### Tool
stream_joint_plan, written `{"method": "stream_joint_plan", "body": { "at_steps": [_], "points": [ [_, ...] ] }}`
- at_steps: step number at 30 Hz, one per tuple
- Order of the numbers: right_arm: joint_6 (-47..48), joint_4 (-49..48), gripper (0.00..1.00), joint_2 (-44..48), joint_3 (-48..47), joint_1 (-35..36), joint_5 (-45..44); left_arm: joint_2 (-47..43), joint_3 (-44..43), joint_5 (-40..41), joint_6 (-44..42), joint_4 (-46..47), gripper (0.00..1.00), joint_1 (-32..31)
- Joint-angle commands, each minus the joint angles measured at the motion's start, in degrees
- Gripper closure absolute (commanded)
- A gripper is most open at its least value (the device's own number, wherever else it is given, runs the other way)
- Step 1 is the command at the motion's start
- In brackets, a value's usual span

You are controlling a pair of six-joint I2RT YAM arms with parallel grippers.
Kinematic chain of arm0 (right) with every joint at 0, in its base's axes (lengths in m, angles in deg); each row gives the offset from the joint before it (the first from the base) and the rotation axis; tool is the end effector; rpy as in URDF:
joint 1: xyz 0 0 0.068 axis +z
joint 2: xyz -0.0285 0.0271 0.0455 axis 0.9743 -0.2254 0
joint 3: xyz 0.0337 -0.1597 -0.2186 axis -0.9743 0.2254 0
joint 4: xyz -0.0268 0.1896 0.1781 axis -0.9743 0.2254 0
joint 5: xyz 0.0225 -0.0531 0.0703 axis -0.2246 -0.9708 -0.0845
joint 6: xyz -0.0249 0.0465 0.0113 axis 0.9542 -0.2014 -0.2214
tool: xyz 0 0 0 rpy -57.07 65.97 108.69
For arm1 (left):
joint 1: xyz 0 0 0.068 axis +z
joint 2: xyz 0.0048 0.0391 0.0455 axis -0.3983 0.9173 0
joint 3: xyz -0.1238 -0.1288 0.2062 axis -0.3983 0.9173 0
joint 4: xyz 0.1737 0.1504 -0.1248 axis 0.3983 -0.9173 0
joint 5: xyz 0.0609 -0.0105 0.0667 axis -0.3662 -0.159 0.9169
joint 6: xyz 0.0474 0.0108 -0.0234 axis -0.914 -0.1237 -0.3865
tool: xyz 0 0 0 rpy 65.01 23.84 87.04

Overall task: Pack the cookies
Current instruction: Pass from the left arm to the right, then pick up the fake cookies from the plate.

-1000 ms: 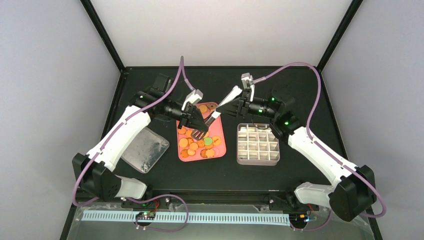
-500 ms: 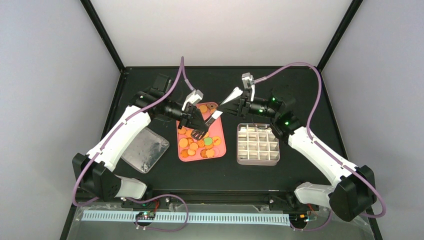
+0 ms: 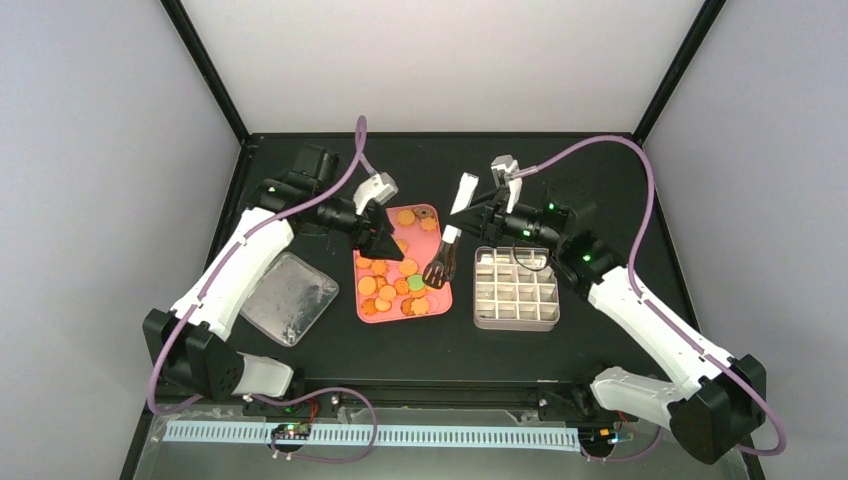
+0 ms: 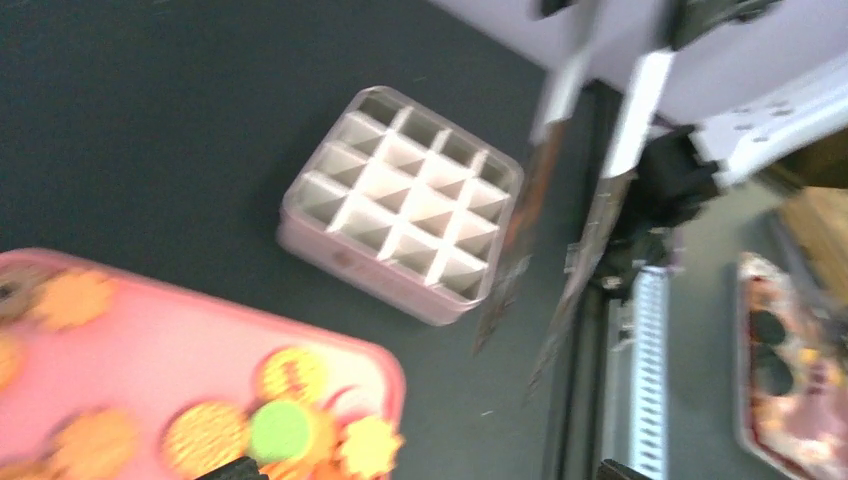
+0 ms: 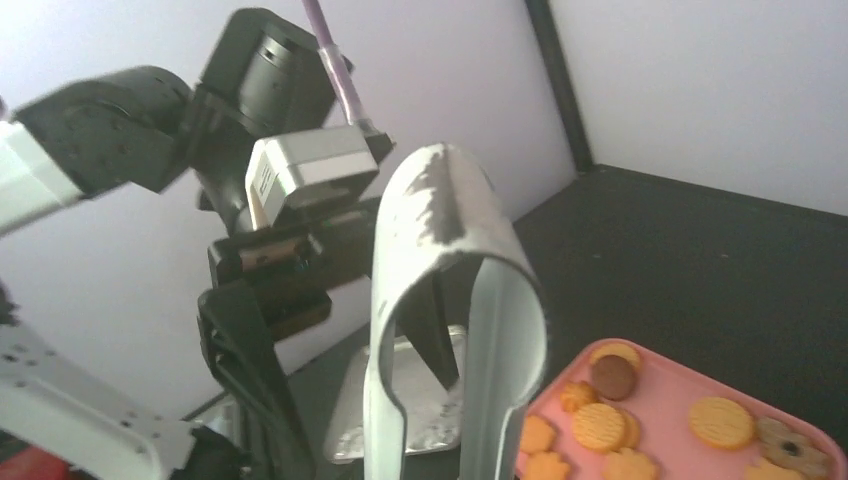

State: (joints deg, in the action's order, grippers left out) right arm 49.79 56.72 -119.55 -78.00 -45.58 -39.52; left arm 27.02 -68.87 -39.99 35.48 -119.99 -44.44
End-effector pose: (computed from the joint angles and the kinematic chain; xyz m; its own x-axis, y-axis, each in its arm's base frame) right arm 0.2078 0.1523 0.3588 -0.4356 0.1213 -0.8919 -0.8265 0.3386 0.4497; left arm 0.2400 -0.1231 0.3482 -0.4583 0.4117 -0.7877 0.8885 0.2348 -0.3943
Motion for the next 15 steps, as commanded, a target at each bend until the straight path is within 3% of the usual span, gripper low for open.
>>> {"method": "stream_joint_plan", "body": {
  "at_steps": [1, 6, 15],
  "points": [
    [6.79, 4.85, 0.72, 0.67, -0.82, 1.59, -8.88, 1.02, -1.5, 12.57, -3.28, -3.69, 0.11, 6.7],
    [9.82, 5.14, 0.73, -2.79, -2.05, 5.87, -16.43, 2.17, 3.19, 22.86, -3.85, -1.13, 0.11, 14.31],
    [16.18, 4.38, 0.76, -18.47, -12.96, 14.56, -31.82, -0.25, 9.97, 24.26, -3.22, 1.41, 0.11, 19.83]
  ]
}}
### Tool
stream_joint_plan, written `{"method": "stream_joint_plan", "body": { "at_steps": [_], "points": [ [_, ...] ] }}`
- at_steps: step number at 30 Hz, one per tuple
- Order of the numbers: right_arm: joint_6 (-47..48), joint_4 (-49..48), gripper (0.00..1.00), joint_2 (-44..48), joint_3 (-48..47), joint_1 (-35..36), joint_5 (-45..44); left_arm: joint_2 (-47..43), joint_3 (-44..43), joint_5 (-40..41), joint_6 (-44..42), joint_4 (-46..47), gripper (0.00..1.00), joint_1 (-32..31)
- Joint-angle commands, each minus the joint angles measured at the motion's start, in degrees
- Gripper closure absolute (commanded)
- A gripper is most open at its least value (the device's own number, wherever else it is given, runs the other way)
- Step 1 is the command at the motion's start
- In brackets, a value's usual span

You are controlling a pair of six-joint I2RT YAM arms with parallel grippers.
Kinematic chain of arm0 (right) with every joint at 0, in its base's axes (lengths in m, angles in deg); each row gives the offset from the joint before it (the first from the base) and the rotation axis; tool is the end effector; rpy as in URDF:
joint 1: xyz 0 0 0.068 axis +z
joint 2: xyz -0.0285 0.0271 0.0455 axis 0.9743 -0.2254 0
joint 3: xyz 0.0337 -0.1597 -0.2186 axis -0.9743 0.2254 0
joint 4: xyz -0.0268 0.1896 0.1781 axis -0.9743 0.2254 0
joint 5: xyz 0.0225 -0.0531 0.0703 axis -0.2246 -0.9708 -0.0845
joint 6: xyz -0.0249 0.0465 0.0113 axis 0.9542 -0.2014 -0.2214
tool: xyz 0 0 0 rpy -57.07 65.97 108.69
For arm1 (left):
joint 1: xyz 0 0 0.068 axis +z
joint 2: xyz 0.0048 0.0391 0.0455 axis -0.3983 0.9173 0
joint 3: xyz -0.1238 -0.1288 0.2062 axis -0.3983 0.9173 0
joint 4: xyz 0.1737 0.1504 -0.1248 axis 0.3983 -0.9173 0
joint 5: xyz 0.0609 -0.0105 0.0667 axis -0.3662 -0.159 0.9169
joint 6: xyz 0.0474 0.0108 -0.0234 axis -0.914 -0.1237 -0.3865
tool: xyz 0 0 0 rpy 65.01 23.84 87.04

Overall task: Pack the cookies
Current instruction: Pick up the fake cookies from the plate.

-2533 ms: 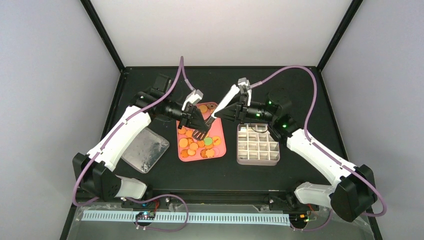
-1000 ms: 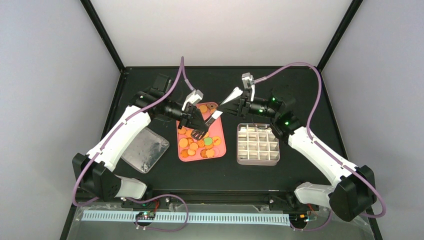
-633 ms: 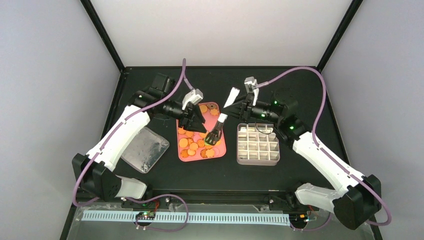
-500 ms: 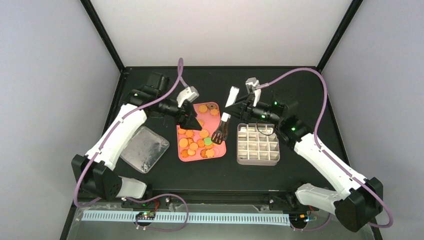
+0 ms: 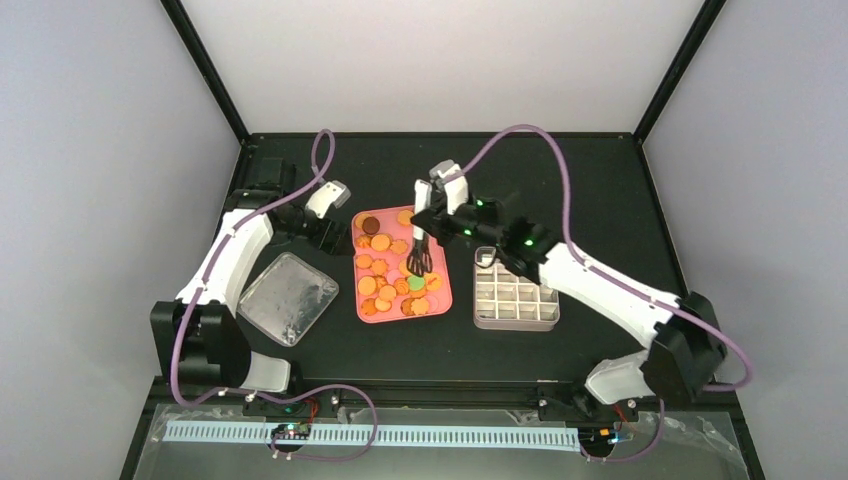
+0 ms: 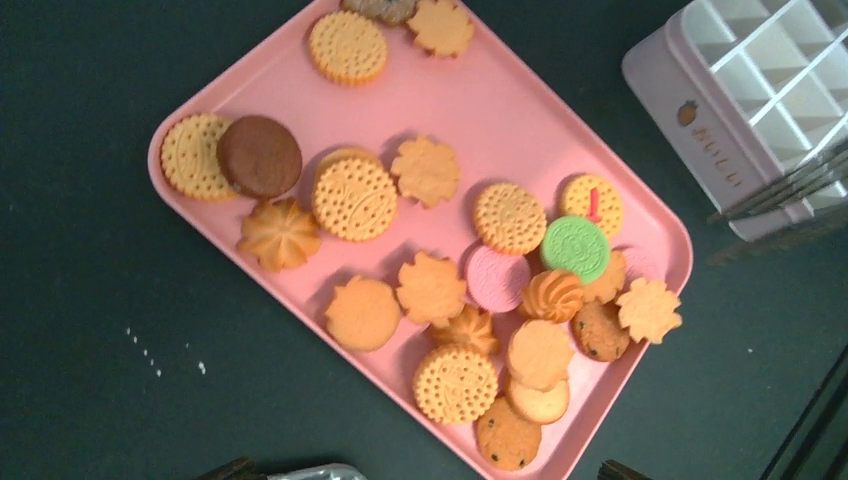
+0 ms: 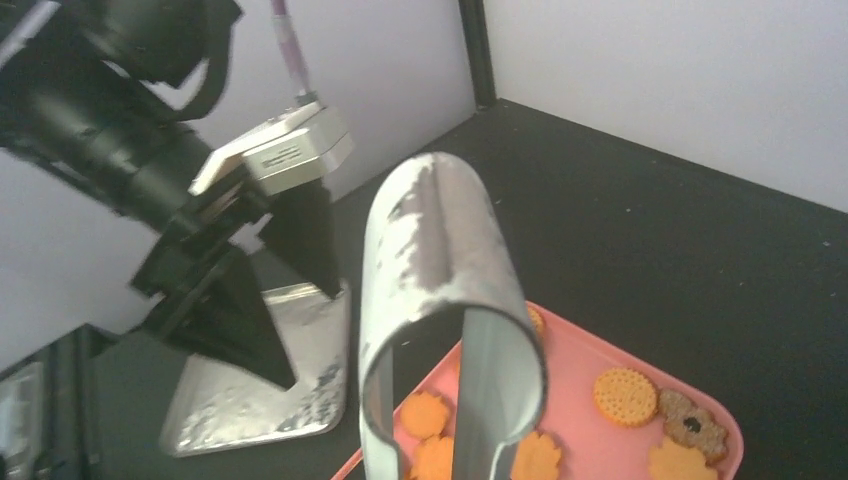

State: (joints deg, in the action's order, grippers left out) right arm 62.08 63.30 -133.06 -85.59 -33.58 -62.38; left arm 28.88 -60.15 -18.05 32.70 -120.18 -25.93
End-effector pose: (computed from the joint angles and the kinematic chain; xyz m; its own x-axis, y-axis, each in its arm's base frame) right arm 0.2245 0.2248 0.3299 -0.3752 -0.0696 -0.9243 -0.7803 0.5620 0.2745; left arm 0.2696 -0.0308 0.2863 -0.7123 0.3883 -0.5847 0.6207 0.7374 -0.2666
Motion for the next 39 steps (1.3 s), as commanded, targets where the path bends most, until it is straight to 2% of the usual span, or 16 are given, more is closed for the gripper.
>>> {"method": "stream_joint_plan", "body": {
  "at_steps": [1, 7, 13, 23, 30, 39],
  "points": [
    [4.33, -2.6, 0.77, -6.89, -6.78, 3.62, -10.22, -2.68, 1.78, 2.37, -0.45, 1.76, 0.11, 1.59],
    [8.19, -4.16, 0.78, -16.78, -13.6, 9.69, -18.17, -5.1, 3.7, 2.66, -0.72, 2.17, 0.11, 2.57],
    [8.51, -5.66, 0.77, -21.04, -14.1, 12.62, -20.72, -5.77, 4.02, 2.75, -1.82, 1.56, 0.11, 4.07],
    [7.46, -8.15, 0.71, -18.61, -6.71, 13.64, -21.72, -5.72, 4.2, 1.69, -1.8, 1.44, 0.12, 5.27],
    [6.13, -8.77, 0.7, -17.85, -4.02, 13.72, -21.2, -6.3, 4.33, 1.58, -1.97, 0.94, 0.12, 5.27],
    [3.06, -11.07, 0.69, -10.68, 2.98, 14.5, -20.19, -6.51, 4.64, 1.66, -2.22, 1.02, 0.13, 5.29]
  ]
}}
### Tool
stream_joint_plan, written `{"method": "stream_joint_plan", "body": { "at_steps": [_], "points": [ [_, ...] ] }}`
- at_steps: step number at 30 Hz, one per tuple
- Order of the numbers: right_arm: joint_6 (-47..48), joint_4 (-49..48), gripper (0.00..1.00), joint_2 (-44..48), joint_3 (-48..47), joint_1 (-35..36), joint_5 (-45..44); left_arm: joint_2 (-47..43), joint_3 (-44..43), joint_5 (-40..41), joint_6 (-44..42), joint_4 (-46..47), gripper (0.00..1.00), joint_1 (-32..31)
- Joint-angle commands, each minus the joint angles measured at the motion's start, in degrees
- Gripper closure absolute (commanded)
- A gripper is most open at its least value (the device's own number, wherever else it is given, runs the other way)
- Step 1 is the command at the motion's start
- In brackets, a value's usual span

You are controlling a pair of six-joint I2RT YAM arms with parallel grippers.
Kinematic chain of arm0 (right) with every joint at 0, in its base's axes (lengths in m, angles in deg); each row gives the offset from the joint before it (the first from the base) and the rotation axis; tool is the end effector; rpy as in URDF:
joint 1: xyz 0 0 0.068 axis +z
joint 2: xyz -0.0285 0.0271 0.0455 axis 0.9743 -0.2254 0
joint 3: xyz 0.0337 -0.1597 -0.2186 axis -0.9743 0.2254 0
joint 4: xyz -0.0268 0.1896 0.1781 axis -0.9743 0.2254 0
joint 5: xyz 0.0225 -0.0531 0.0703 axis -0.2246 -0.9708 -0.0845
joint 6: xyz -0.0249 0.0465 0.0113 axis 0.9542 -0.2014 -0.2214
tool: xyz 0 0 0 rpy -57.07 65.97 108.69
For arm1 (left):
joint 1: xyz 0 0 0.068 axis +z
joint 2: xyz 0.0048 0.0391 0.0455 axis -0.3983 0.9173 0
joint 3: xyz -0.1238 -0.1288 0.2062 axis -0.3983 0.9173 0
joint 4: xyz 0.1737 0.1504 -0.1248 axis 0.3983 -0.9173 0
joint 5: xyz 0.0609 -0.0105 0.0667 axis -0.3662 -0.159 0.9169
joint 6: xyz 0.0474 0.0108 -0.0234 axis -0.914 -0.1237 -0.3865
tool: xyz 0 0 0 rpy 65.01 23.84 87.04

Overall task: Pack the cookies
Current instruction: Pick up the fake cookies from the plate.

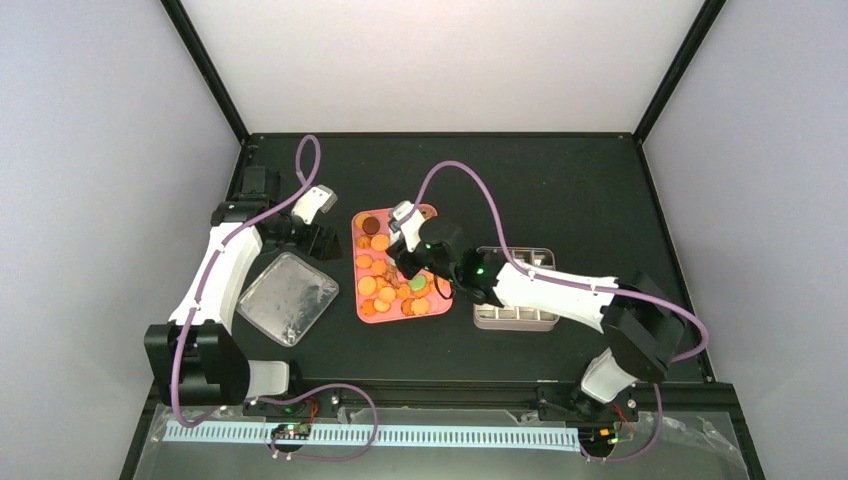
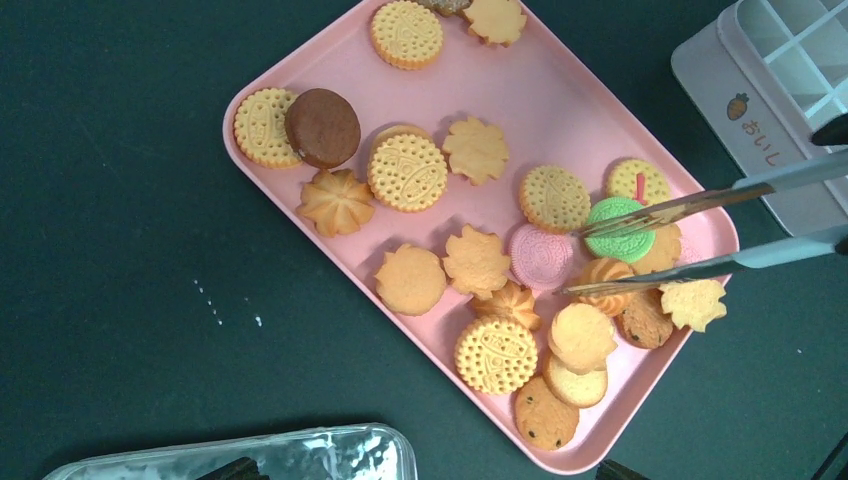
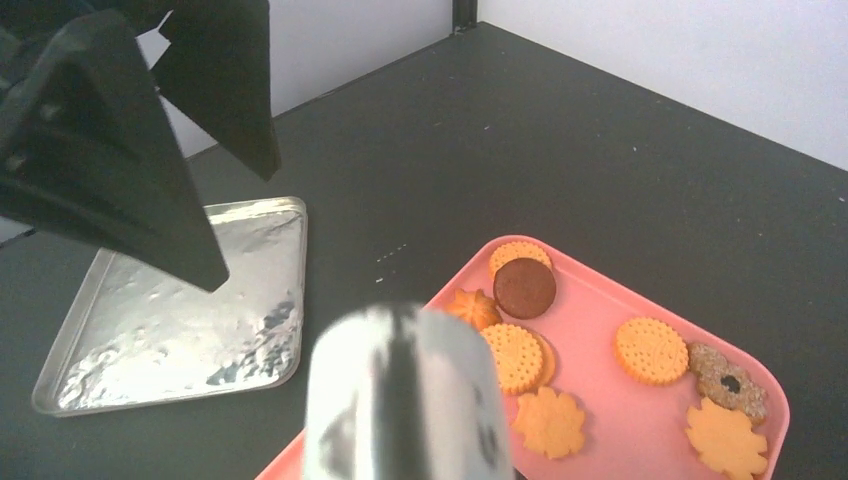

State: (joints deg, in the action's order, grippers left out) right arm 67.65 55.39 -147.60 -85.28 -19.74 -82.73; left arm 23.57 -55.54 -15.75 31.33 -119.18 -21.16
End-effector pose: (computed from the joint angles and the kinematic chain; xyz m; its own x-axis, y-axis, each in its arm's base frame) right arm 0.2028 0.3088 0.2594 -0.3022 -0.2516 -0.9194 -0.7581 0.6482 0.0718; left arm 0.2503 -0.0079 0.2847 -0.7179 0.3561 -0.5981 0.5677 0.7968 -0.2069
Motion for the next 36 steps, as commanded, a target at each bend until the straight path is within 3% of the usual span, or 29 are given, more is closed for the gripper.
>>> {"method": "stream_joint_plan", "body": {
  "at_steps": [1, 14, 24, 30, 36],
  "points": [
    [-2.92, -3.81, 0.69, 4.72, 3.68, 0.66, 0.0, -1.2, 0.03, -0.78, -0.79, 0.02, 0.13, 0.52],
    [-5.97, -5.48, 0.71, 8.11, 8.92, 0.73, 3.1, -1.2, -0.01, -1.01, -0.54, -0.01, 0.14, 0.58],
    [-6.01, -3.56, 0.81, 10.52, 10.13, 1.87, 1.39, -1.02, 0.11, -1.24, -0.09, 0.18, 0.14, 0.51],
    [-5.22, -2.28, 0.99, 11.64, 10.02, 1.91, -0.96, -0.85, 0.2, -1.29, 0.22, 0.28, 0.15, 0.54],
    [-3.7, 0.16, 0.99, 15.22, 7.71, 1.84, -2.56, -1.09, 0.39, -0.74, 0.29, -0.02, 0.15, 0.53]
  ]
}}
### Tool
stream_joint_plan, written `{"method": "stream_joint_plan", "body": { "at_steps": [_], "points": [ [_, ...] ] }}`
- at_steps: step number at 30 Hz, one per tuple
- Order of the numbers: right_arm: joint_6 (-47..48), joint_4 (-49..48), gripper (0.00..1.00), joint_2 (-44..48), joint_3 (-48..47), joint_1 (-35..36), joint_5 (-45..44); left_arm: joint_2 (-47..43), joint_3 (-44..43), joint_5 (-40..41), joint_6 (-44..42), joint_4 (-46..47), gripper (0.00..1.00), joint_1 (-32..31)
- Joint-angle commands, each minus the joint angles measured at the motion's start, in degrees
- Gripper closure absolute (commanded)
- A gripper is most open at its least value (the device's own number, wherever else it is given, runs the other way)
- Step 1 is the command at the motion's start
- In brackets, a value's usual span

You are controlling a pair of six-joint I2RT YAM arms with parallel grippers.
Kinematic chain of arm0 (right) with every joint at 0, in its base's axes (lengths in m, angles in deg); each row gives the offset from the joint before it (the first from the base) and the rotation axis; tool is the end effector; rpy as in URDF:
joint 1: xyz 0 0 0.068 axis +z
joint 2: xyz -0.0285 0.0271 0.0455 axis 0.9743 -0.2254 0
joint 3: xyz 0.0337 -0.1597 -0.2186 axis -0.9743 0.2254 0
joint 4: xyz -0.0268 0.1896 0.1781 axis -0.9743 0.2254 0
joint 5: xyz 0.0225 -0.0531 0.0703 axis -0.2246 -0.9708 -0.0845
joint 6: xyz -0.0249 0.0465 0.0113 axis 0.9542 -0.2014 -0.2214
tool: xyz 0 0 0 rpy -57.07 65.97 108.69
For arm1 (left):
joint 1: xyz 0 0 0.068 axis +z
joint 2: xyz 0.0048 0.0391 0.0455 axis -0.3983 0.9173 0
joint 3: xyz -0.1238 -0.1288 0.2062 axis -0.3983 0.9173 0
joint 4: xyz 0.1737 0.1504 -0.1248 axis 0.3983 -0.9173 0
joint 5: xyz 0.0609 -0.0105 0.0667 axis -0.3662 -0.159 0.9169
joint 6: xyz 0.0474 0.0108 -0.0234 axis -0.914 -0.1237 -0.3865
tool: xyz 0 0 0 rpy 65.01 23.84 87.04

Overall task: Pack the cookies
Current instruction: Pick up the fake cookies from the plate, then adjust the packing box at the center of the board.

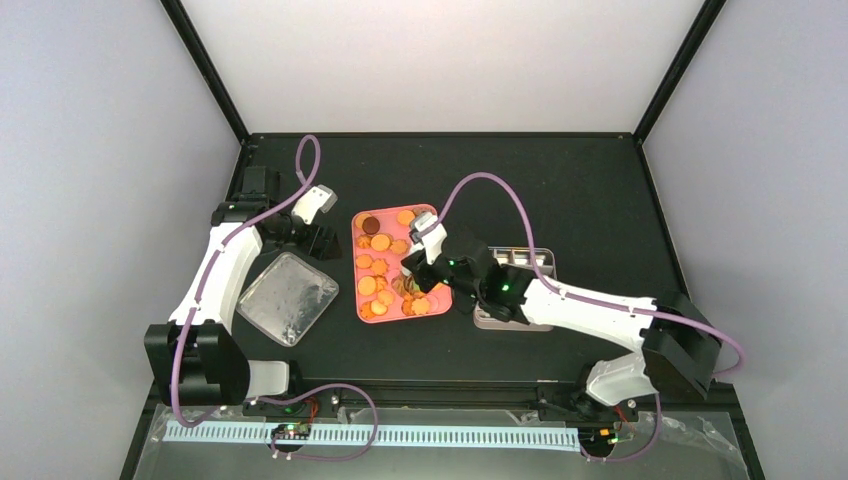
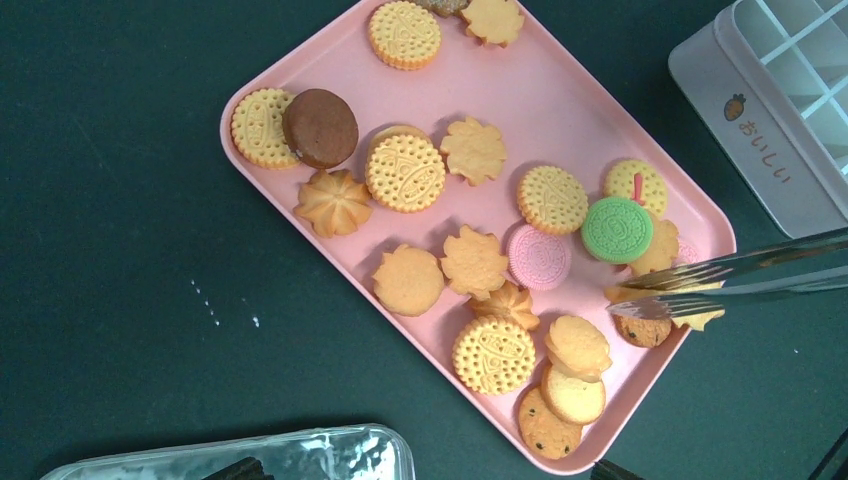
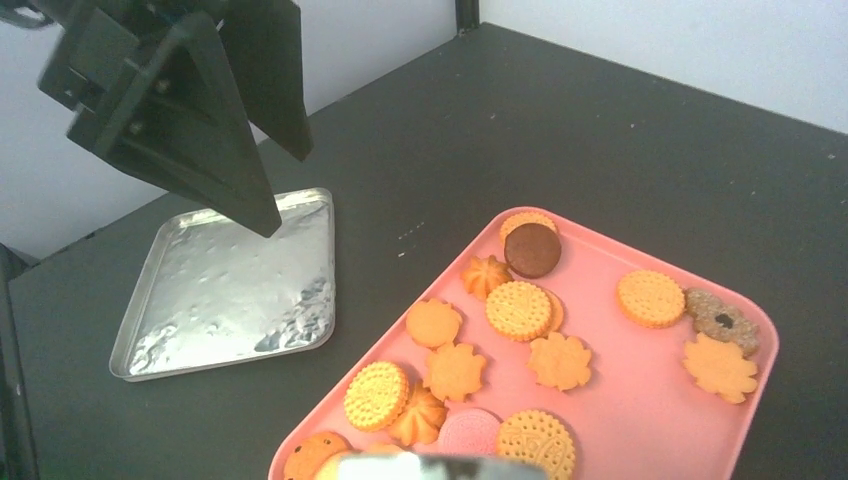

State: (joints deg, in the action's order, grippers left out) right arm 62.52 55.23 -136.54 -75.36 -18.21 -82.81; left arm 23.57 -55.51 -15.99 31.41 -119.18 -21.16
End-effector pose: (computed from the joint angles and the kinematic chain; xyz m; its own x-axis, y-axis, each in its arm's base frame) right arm 0.1695 0.2727 0.2631 -0.3526 -0.1845 -0.9174 -0.7467 0.6464 0.1570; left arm 0.2503 -0.0080 0.2846 -0.7183 0.3541 -0.5989 0.5681 0.7955 -0.2110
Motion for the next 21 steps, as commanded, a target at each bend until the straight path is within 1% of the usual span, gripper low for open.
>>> {"method": "stream_joint_plan", "body": {
  "at_steps": [1, 6, 7, 10, 15, 18, 21],
  "points": [
    [1.62, 0.76, 0.99, 5.12, -2.75, 0.26, -2.73, -1.18, 0.36, -0.21, 0.12, -0.13, 0.15, 0.52],
    [3.15, 4.55, 0.99, 9.02, -5.76, -1.72, -3.96, -1.2, 0.33, 0.7, -0.42, -0.92, 0.15, 0.66],
    [3.77, 5.48, 0.99, 9.85, -6.07, -2.37, -4.49, -2.75, 0.4, 0.71, -0.51, -1.01, 0.15, 0.62],
    [5.21, 8.32, 0.99, 12.6, -6.3, -6.09, -5.95, -3.59, 0.67, 0.81, -0.7, -1.24, 0.15, 0.7],
    [6.02, 11.01, 0.99, 17.47, -3.99, -15.16, -5.91, -4.46, 1.24, 0.88, -1.56, -1.68, 0.15, 0.77],
    [7.89, 12.46, 0.99, 18.93, -2.91, -17.81, -8.11, -4.87, 2.2, 0.81, -1.98, -1.73, 0.15, 0.72],
    [9.04, 13.95, 0.99, 19.28, -2.34, -18.73, -9.46, -4.9, 2.62, 0.64, -2.16, -2.09, 0.15, 0.72]
  ]
}}
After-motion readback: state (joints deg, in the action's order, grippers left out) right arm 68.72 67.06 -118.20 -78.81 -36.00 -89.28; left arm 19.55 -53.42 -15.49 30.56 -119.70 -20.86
